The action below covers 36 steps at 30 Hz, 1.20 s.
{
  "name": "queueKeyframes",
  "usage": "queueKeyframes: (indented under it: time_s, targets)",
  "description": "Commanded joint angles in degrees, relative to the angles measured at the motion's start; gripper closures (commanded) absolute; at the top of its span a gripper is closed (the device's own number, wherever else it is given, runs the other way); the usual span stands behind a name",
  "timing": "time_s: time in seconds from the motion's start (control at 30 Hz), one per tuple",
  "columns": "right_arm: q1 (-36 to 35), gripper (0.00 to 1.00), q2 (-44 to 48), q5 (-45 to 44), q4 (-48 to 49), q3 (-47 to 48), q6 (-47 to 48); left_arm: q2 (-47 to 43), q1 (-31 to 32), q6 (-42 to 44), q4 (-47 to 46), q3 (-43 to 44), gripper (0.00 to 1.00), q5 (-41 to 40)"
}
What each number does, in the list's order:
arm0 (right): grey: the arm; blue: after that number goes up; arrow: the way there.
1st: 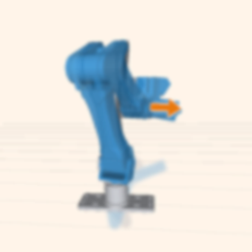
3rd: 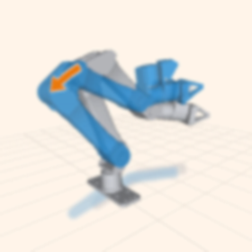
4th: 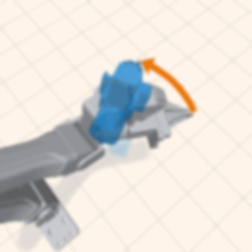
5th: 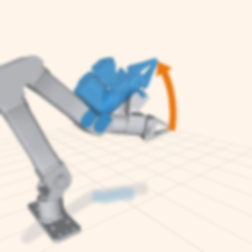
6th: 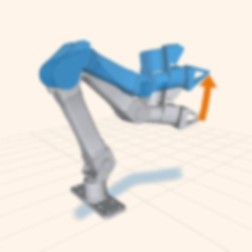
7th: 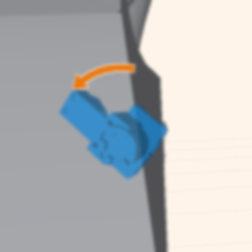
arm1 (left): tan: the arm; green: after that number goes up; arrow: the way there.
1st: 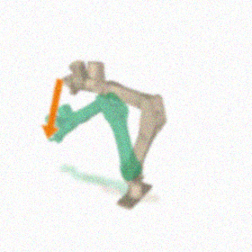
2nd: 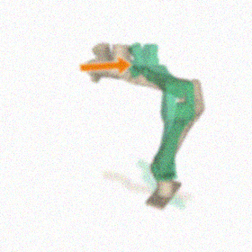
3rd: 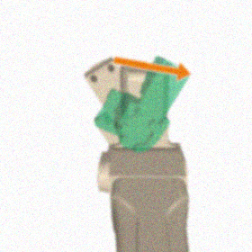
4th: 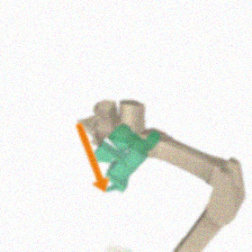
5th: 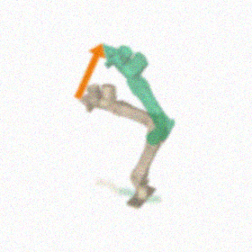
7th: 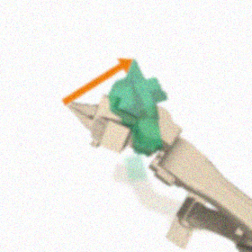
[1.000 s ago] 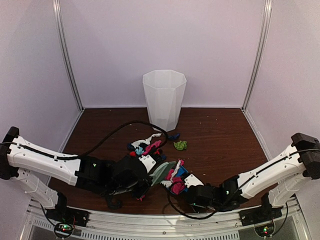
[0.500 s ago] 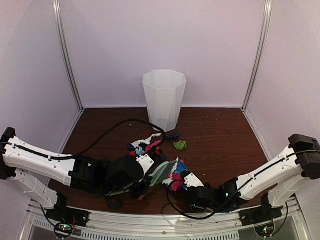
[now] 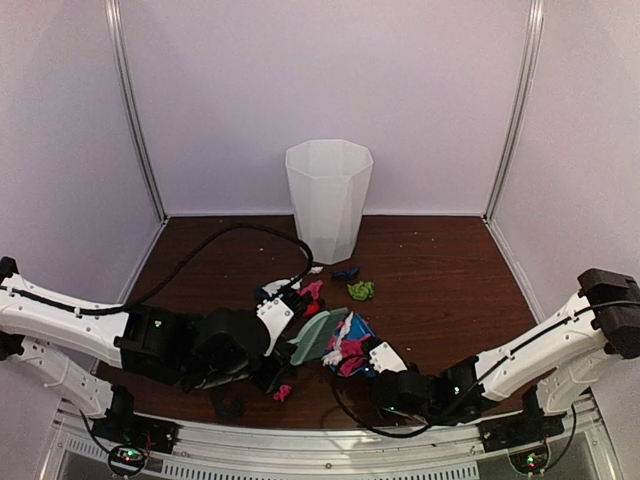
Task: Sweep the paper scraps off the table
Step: Sweep the paper scraps into the dustpan, then dump the paper scraps into the trash bin.
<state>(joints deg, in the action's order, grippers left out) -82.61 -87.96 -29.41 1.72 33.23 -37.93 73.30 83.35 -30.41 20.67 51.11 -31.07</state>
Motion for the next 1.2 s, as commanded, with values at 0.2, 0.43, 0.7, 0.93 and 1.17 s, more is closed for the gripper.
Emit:
queueKeyframes:
  time_s: [0.2, 0.43, 0.7, 0.93, 1.17]
  targets:
    - [-0.3, 1.00, 5.8, -2.6, 1.7, -1.5, -0.8, -1.6, 0.3, -1.5, 2.0, -0.4, 1.00, -1.6]
    - [-0.3, 1.00, 9.2, -3.5, 0.2, -1.9, -1.2, -4.5, 0.2, -2.5, 1.9, -1.0, 1.00, -2.4]
    - [-0.3, 1.00, 8.6, -5.0, -1.2, -1.3, -1.7, -10.3, 0.4, -1.4, -0.9, -3.4, 1.00, -1.6]
    - [-0.3, 1.00, 8.8, -5.6, -1.3, -0.4, -1.6, -11.2, 0.4, -1.0, 0.5, -3.7, 1.00, -1.4]
    - [-0.2, 1.00, 8.7, -6.5, -1.2, 0.6, -1.4, -12.1, 0.3, -0.3, 0.4, -3.9, 1.00, 1.8]
